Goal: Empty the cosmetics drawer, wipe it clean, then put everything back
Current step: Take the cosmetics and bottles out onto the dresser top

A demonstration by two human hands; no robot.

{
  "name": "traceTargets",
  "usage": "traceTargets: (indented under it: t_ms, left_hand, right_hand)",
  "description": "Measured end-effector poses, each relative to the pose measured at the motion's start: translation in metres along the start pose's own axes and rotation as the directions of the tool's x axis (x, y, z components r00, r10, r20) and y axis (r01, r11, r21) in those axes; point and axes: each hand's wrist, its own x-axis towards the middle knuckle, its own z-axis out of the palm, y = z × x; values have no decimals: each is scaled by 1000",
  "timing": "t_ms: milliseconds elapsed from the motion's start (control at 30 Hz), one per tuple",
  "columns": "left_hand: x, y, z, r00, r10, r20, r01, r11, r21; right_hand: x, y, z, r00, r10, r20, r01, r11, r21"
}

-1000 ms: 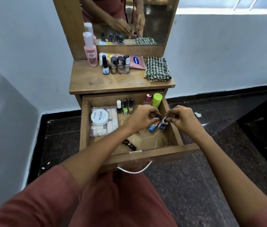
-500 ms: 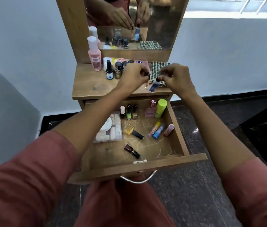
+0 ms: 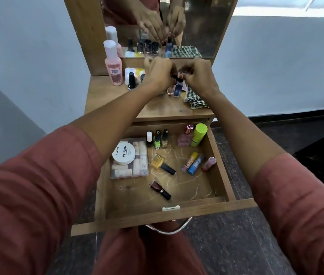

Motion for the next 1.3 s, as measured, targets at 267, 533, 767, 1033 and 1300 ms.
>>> traceTargets:
  t_ms: [267,533,767,1033,1300]
  left_hand:
    - [1,-4,3,998,-60,14,60,998,4]
    - [-4,-4,3,998,-63,-16,63,998,0]
    - [-20,-1,-3,990,-37,-137,25,996,-90]
    - [-93,19,29,987,142,-73,-158,932,-325]
    - [-147,30,95,916,191,352,-85,952,-294]
  right_hand:
    - [6,3,4,999,39,19,-39,999,15]
    - [-2,3,4,998,57,20,-57,998,10]
    - [-21,4,-5,998,63,-7,-63,998,5]
    - [-82,15,-17,988,84,127,-79,996,-37]
    - [-153,41,-11,928,240,286,-207,968,-141]
